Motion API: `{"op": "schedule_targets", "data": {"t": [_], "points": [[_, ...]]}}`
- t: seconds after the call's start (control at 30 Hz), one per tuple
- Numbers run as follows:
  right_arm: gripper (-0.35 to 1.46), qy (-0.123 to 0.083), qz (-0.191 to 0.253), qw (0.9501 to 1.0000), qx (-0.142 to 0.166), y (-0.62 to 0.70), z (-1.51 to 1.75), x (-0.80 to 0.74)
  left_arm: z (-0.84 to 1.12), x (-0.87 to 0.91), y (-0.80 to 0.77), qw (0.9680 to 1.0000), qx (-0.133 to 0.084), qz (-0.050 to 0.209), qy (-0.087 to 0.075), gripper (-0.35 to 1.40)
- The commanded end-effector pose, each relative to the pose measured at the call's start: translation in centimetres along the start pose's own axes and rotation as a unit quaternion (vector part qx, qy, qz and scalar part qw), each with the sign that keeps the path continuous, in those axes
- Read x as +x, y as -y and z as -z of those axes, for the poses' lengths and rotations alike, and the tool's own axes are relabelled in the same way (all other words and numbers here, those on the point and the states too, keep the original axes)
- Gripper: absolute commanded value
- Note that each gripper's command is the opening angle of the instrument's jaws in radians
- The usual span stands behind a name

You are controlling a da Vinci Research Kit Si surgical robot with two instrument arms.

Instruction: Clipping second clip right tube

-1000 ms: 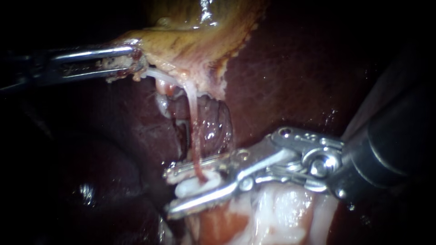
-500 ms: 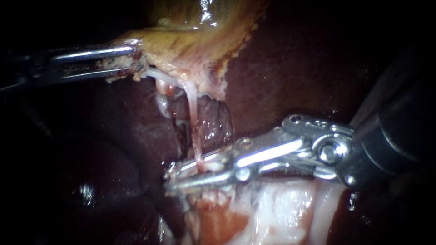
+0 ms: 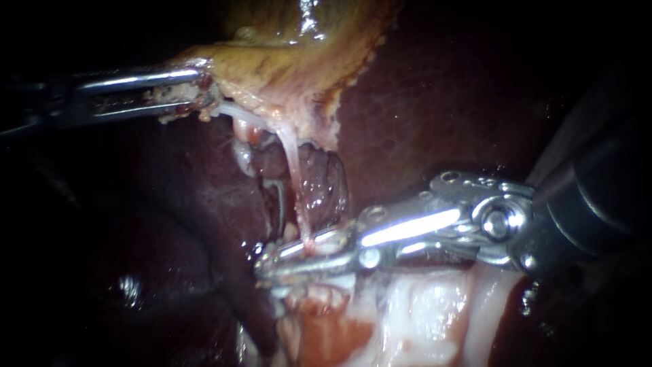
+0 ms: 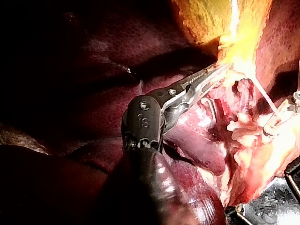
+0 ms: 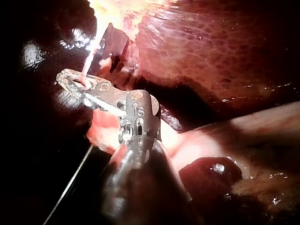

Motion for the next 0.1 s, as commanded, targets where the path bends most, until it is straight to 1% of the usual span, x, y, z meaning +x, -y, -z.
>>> {"op": "schedule_targets", "data": {"t": [0.03, 0.1], "points": [[-0.35, 0.0, 0.0, 1.0, 0.0, -0.01, -0.01, 0.0, 0.0, 0.0, 0.0, 1.0, 0.0, 0.0, 0.0, -0.35], [-0.35, 0.0, 0.0, 1.0, 0.0, -0.02, 0.0, 0.0, 0.0, 0.0, 0.0, 1.0, 0.0, 0.0, 0.0, -0.35]]}}
